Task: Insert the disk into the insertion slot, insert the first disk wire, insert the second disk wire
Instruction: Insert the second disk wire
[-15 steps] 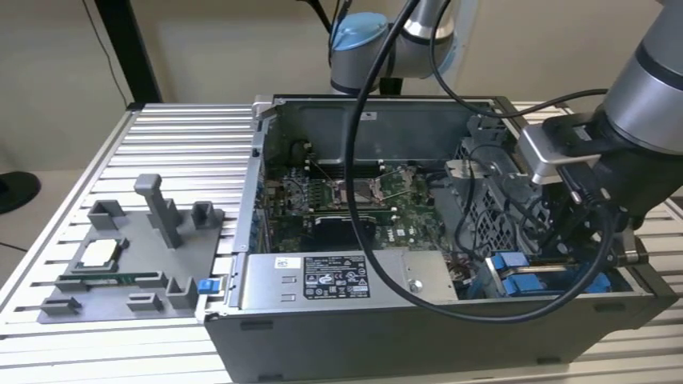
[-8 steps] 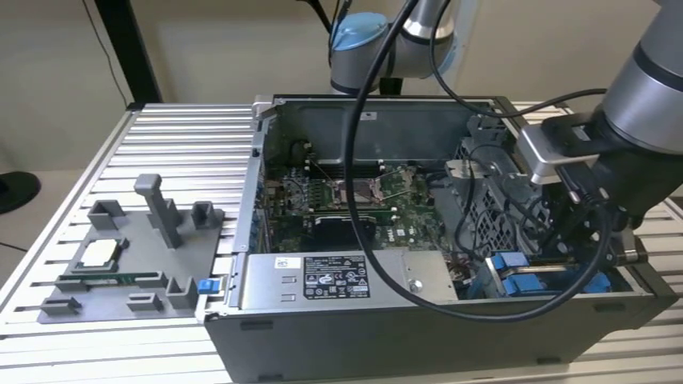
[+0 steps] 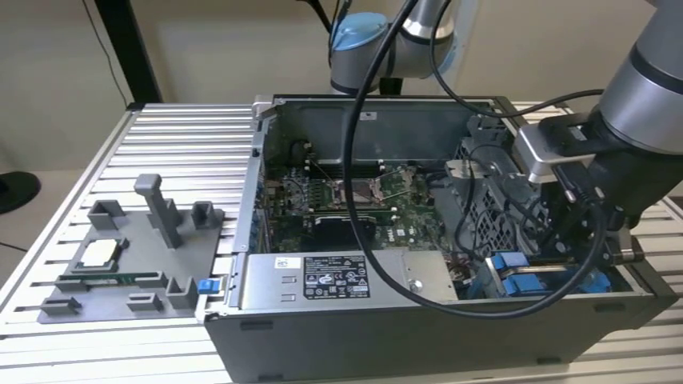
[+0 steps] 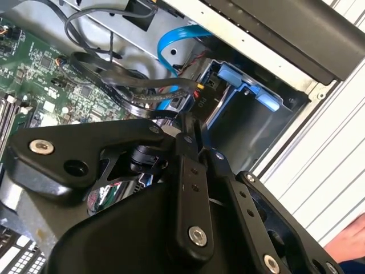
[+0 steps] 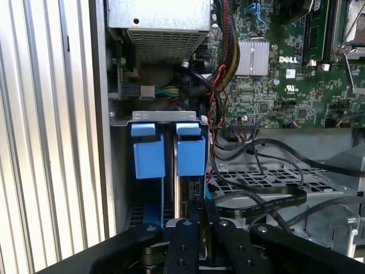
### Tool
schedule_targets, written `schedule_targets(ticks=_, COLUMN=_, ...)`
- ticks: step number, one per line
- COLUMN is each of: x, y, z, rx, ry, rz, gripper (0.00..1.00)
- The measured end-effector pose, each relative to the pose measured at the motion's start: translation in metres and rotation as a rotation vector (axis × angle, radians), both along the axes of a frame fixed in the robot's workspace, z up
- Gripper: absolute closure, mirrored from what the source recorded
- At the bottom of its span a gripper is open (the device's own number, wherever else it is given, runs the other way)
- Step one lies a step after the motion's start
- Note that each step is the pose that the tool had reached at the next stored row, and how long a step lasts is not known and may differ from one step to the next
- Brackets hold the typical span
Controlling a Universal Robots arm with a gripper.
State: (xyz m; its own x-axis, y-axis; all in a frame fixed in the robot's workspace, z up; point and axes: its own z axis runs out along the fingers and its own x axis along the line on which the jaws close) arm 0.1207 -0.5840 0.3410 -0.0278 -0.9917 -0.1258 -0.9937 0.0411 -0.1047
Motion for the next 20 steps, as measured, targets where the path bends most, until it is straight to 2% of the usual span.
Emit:
schedule_targets(ticks=12, x=0.000, y=0.0001, z=-0.0070, rx=0.0000, ry=-0.0017, rz=-0.009, gripper=1.00)
schedule_targets(ticks=13, x=0.000, y=0.0002, z=-0.0074, rx=0.0014, ry=-0.0021, rz=-0.008, gripper=0.00)
schedule_targets(ticks=16, x=0.000, y=0.0002, z=-0.0060, rx=0.0002, ry=-0.0021, rz=-0.008, gripper=0.00)
schedule_targets(ticks=20, x=0.000, y=0.0002, z=0.0063, rx=0.0010, ry=-0.0008, rz=-0.009, gripper=0.00)
